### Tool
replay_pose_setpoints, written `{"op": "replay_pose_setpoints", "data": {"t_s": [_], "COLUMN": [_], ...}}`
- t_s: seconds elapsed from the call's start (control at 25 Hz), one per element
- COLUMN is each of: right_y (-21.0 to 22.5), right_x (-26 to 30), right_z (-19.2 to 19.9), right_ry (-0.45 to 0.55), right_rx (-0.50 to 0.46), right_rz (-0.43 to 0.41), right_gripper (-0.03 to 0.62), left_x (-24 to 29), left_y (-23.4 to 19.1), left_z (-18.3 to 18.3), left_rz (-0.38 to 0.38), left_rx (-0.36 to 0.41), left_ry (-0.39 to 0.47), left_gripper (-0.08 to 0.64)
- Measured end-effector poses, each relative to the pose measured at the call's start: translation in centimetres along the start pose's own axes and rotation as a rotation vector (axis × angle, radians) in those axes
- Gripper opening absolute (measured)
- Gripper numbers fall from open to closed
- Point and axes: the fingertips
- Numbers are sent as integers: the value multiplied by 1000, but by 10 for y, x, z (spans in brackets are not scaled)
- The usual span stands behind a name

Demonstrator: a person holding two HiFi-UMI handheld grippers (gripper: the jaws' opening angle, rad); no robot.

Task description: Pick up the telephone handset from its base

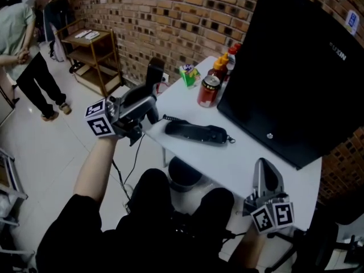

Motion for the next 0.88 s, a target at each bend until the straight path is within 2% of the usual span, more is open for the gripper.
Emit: {"op": "replay_pose_setpoints", "data": {"t_s": [0.44, 0.64, 0.88], "right_y": [-8, -17, -12], "right_x": [-11, -10, -14], "right_z": [-11, -10, -12], "right_ry": [13, 1, 12], "right_rx": [-16, -64, -51], "right_rz": [14, 12, 18], "right_gripper": [9, 8, 8], "left_x": [5, 5, 10], "left_y": [14, 21, 17], "left_z": [-5, -3, -1], "left_rz": [45, 58, 61], "left_rx": [-46, -17, -13], "left_ry": [8, -33, -58], "left_gripper": [253, 253, 253]}}
Point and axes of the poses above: the fingertips, and each gripper's own axes: x forward along the fingers, y to its right, z out of its underside, and after that the axes turned 13 degrees about x, right-handed
